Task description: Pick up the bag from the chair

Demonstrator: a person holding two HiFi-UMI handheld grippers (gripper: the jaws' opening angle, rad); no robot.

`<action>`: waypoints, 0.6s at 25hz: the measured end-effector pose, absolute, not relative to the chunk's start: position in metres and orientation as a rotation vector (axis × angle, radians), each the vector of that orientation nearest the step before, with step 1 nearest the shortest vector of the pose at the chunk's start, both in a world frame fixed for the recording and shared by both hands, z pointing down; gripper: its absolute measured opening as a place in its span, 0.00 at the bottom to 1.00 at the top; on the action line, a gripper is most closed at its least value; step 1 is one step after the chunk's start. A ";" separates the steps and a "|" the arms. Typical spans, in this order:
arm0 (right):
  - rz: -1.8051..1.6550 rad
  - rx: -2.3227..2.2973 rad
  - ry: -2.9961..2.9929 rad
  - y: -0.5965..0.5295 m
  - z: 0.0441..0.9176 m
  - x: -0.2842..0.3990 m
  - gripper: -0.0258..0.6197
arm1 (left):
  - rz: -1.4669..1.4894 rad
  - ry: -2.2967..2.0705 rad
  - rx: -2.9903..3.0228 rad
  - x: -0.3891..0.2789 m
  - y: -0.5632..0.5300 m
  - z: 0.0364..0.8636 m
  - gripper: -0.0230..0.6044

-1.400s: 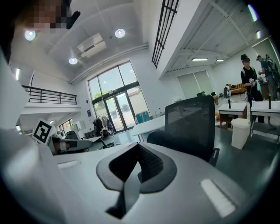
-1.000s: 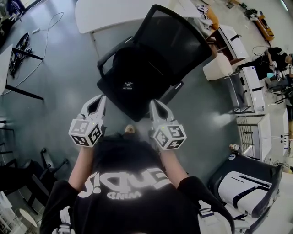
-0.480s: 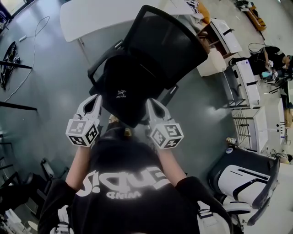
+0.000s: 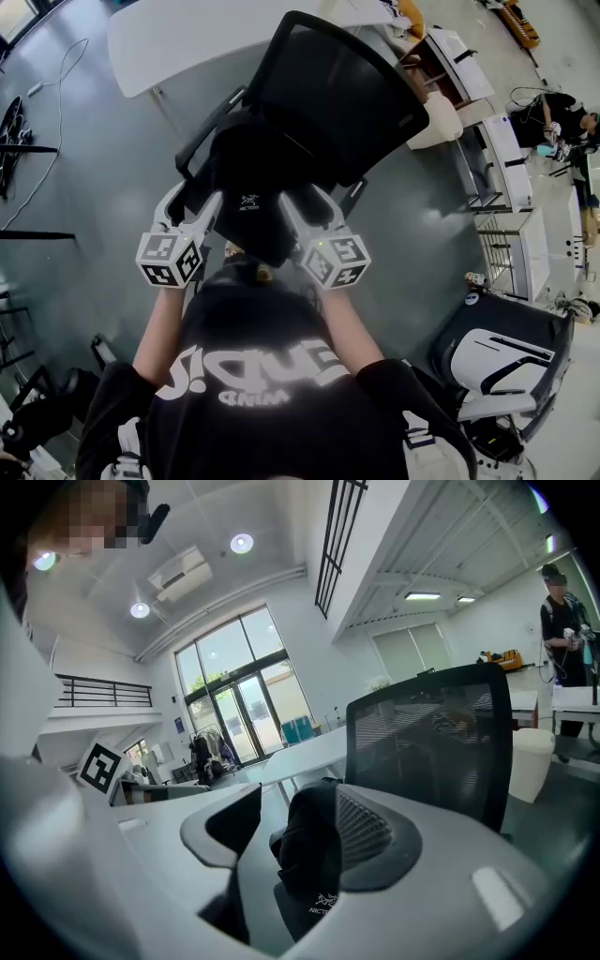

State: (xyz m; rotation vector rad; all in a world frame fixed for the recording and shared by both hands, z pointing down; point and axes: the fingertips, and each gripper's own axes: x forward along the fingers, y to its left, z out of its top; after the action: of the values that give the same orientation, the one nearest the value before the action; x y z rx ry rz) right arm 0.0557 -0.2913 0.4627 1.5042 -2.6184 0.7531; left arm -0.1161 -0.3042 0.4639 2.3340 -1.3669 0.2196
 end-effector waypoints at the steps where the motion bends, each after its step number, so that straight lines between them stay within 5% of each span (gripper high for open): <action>1: 0.756 1.501 -2.618 -0.297 0.466 0.055 0.43 | 0.232 -1.357 2.336 -0.115 -0.309 0.468 0.54; 15: 0.741 1.350 -2.523 -0.388 0.550 0.045 0.66 | 0.349 -1.288 2.233 -0.119 -0.383 0.558 0.78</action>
State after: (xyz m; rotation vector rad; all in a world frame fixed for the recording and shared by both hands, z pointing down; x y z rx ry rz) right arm 0.0453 -0.3885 0.5502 1.3496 -2.5225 0.7406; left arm -0.1192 -0.3833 0.5577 2.2334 -1.2882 0.3491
